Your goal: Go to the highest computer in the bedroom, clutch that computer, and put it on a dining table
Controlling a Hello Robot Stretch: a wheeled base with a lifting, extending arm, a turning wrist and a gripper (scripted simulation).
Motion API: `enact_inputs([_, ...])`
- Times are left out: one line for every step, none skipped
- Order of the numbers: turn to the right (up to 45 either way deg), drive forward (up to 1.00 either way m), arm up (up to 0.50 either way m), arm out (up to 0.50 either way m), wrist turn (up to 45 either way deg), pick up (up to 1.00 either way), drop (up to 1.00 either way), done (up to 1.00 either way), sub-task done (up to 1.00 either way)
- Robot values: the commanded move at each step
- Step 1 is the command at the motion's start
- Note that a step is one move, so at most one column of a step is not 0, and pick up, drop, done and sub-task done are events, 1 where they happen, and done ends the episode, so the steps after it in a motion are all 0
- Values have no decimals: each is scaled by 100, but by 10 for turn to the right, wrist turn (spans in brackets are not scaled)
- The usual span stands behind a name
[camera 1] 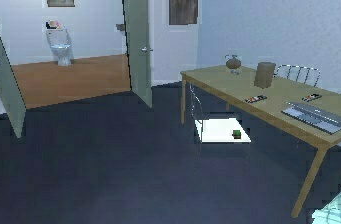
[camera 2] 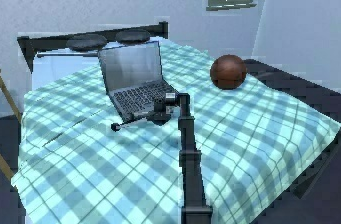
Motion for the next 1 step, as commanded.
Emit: enact_inputs([0,0,22,0,0,0,0,0,0])
